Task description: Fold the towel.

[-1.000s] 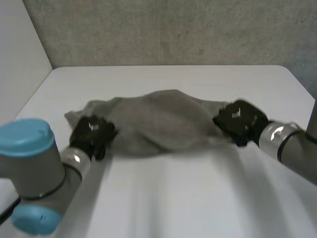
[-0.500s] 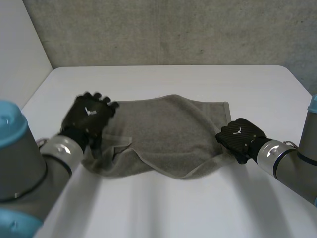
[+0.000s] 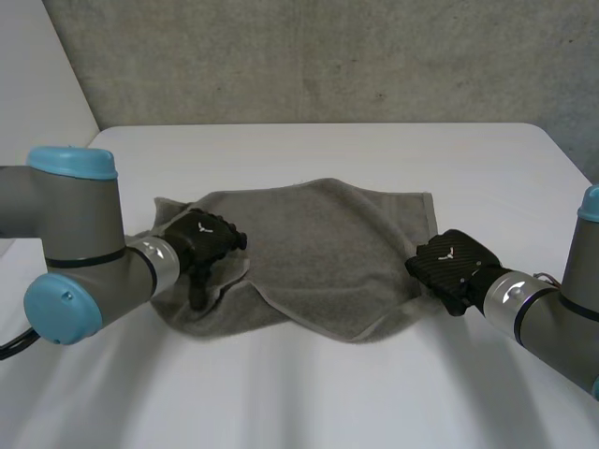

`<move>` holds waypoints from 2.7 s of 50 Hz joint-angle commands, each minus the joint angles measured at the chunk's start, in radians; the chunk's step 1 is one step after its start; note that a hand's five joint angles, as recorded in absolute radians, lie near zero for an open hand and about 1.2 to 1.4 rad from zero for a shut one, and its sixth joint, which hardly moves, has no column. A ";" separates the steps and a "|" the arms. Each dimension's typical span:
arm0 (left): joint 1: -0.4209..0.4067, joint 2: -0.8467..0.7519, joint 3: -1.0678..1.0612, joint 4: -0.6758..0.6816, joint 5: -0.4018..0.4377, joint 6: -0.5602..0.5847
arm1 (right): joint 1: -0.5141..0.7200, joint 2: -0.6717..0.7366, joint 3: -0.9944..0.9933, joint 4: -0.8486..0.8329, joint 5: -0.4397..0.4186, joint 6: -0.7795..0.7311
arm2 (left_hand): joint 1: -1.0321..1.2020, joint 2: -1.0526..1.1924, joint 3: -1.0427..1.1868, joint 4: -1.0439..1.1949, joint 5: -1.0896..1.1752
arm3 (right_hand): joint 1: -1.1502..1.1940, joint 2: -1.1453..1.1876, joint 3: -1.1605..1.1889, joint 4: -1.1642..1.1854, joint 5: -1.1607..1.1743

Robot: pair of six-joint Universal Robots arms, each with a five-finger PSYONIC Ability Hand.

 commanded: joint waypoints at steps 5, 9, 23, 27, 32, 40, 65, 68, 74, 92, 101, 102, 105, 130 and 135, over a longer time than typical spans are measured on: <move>0.001 -0.026 0.023 0.005 -0.019 0.009 | 0.004 0.001 0.002 -0.003 0.000 0.000 | 0.537 0.536 0.533 0.535 0.355 | 0.078 0.116 0.054 0.059 0.063; 0.005 -0.008 0.023 0.007 -0.033 -0.001 | -0.004 0.000 0.001 -0.017 0.000 0.003 | 0.999 0.998 0.995 0.996 0.816 | 0.078 0.116 0.054 0.059 0.063; 0.015 0.202 -0.008 0.131 -0.132 -0.213 | -0.006 -0.224 -0.044 -0.147 0.052 0.187 | 1.000 0.998 0.996 0.997 0.817 | 0.078 0.116 0.054 0.059 0.063; 0.035 0.355 -0.066 0.204 -0.261 -0.371 | -0.012 -0.319 -0.092 -0.145 0.049 0.291 | 1.000 0.998 0.996 0.997 0.817 | 0.078 0.116 0.054 0.059 0.063; 0.045 0.501 -0.158 0.257 -0.330 -0.443 | -0.018 -0.364 -0.148 -0.057 0.041 0.310 | 1.000 0.998 0.996 0.997 0.817 | 0.078 0.116 0.054 0.059 0.063; 0.048 0.696 -0.347 0.347 -0.343 -0.454 | -0.042 -0.364 -0.275 0.221 0.014 0.301 | 1.000 0.998 0.996 0.997 0.817 | 0.078 0.116 0.054 0.059 0.063; 0.153 0.794 -0.675 0.480 -0.338 -0.482 | -0.032 -0.233 -0.283 0.428 0.005 0.065 | 1.000 0.998 0.996 0.997 0.817 | 0.078 0.116 0.054 0.059 0.063; 0.150 0.759 -0.680 0.523 -0.336 -0.477 | -0.030 -0.184 -0.294 0.428 0.006 0.063 | 1.000 0.998 0.996 0.997 0.817 | 0.078 0.116 0.054 0.059 0.063; 0.128 0.552 -0.559 0.588 -0.346 -0.469 | -0.027 -0.040 -0.402 0.405 0.018 0.052 | 1.000 0.998 0.996 0.997 0.817 | 0.078 0.116 0.054 0.059 0.063; 0.024 0.395 0.198 0.629 -0.338 -0.531 | 0.034 -0.064 -0.633 -0.452 0.120 0.149 | 1.000 0.998 0.996 0.997 0.817 | 0.078 0.116 0.054 0.059 0.063; 0.103 0.451 0.006 0.635 -0.335 -0.621 | 0.017 -0.103 -0.505 -0.300 0.057 0.227 | 1.000 0.998 0.996 0.997 0.817 | 0.078 0.116 0.054 0.059 0.063; 0.104 0.451 0.006 0.635 -0.335 -0.621 | 0.017 -0.103 -0.505 -0.299 0.057 0.227 | 1.000 0.998 0.996 0.997 0.817 | 0.078 0.116 0.054 0.059 0.063; 0.131 0.451 -0.096 0.632 -0.346 -0.630 | 0.017 -0.083 -0.484 -0.188 0.040 0.218 | 1.000 0.998 0.996 0.997 0.817 | 0.078 0.116 0.054 0.059 0.063; 0.153 0.590 -0.793 0.634 -0.349 -0.617 | -0.022 -0.092 0.007 0.093 0.023 -0.075 | 1.000 0.998 0.996 0.997 0.817 | 0.078 0.116 0.054 0.059 0.063; 0.166 0.625 -0.842 0.635 -0.352 -0.614 | -0.026 -0.094 0.030 0.070 0.023 -0.075 | 0.886 0.885 0.883 0.884 0.704 | 0.078 0.116 0.054 0.059 0.063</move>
